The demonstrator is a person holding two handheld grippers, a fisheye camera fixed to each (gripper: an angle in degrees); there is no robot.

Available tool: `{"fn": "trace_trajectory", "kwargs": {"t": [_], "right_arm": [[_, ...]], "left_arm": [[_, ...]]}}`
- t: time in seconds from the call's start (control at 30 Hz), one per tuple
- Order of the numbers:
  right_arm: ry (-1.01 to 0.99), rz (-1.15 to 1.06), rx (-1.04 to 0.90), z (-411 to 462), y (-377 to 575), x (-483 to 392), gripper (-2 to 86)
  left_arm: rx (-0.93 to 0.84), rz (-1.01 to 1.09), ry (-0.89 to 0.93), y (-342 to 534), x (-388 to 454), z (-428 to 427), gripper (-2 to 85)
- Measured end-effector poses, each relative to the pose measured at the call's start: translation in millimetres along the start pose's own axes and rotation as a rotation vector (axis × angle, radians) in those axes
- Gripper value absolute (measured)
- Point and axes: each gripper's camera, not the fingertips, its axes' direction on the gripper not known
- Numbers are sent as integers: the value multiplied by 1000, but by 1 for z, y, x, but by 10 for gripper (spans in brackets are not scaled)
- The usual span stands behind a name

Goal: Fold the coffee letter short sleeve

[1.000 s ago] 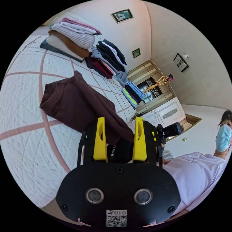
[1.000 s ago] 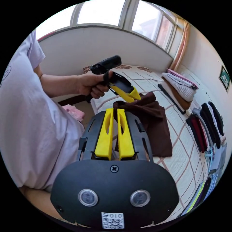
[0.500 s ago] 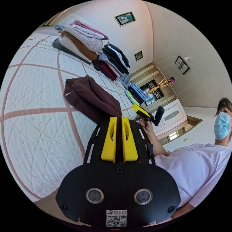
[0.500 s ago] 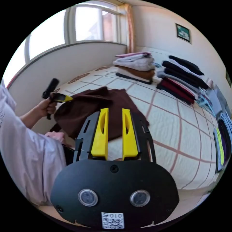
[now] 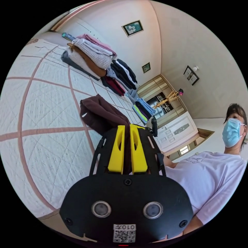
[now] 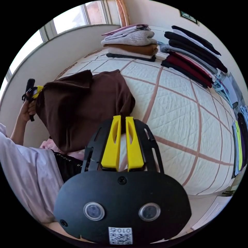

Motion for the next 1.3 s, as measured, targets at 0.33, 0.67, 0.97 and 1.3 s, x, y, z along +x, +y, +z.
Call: {"fn": "trace_trajectory", "kwargs": {"t": [0.33, 0.67, 0.97, 1.3], "right_arm": [[244, 129, 325, -151, -6, 56, 45], [159, 404, 100, -96, 177, 88, 72], [6, 535, 288, -73, 273, 98, 78], [68, 428, 352, -92, 291, 65, 65]], "left_arm": [[132, 383, -85, -201, 83, -27, 29], [-273, 155, -232, -194, 8, 91, 68], [-274, 281, -421, -202, 27, 177, 109], [-517, 545, -670, -270, 57, 359, 88]]}}
